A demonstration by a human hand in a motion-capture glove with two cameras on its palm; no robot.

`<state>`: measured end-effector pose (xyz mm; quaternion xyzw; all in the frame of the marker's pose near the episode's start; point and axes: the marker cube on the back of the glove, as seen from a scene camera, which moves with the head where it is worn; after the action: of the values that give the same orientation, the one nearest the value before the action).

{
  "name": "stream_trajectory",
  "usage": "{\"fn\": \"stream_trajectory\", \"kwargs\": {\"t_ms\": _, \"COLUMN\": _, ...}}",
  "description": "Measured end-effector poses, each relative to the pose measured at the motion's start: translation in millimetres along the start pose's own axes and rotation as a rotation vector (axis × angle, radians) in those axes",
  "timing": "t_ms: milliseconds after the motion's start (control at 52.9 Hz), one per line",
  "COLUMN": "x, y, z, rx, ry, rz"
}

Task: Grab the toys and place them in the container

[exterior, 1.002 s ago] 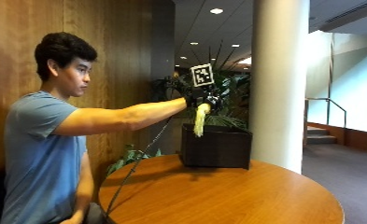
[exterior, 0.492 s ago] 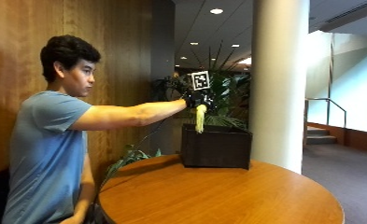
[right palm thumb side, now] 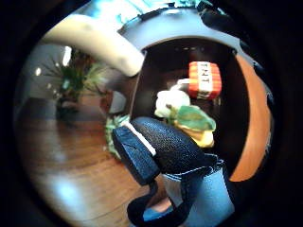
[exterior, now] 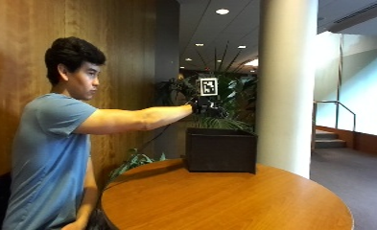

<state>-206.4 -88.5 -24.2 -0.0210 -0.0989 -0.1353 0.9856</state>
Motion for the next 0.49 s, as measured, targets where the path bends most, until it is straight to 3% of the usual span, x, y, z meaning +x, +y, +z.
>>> {"fn": "stream_trajectory", "kwargs": {"t_ms": 189, "x": 31, "y": 0, "z": -11, "rx": 0.024, "ry": 0.086, "rz": 0.085}}
{"fn": "stream_trajectory", "kwargs": {"t_ms": 378, "x": 61, "y": 2, "z": -14, "rx": 0.043, "ry": 0.187, "rz": 0.263}}
{"fn": "stream_trajectory", "kwargs": {"t_ms": 492, "x": 102, "y": 26, "z": -17, "rx": 0.054, "ry": 0.206, "rz": 0.210}}
